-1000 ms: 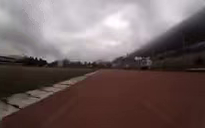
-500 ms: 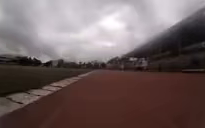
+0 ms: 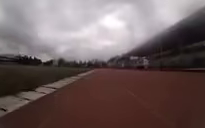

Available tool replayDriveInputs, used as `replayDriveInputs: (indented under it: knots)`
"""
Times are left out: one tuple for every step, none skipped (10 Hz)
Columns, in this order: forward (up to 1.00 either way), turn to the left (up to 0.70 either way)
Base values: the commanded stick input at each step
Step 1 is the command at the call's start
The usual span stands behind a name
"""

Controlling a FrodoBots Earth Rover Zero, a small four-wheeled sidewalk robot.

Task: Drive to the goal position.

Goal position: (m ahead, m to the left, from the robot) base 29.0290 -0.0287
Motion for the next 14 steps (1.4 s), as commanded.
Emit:
replayDriveInputs:
  knots:
    - [0.70, -0.23]
    - [0.70, -0.27]
    - [0.70, -0.07]
    - [0.70, 0.00]
    - [0.70, 0.00]
    - [0.70, 0.00]
    - [0.70, 0.00]
    - [0.70, 0.00]
    - [0.70, 0.00]
    - [0.70, 0.00]
    - [0.70, 0.00]
    - [0.70, 0.00]
    - [0.70, 0.00]
    - [0.70, 0.00]
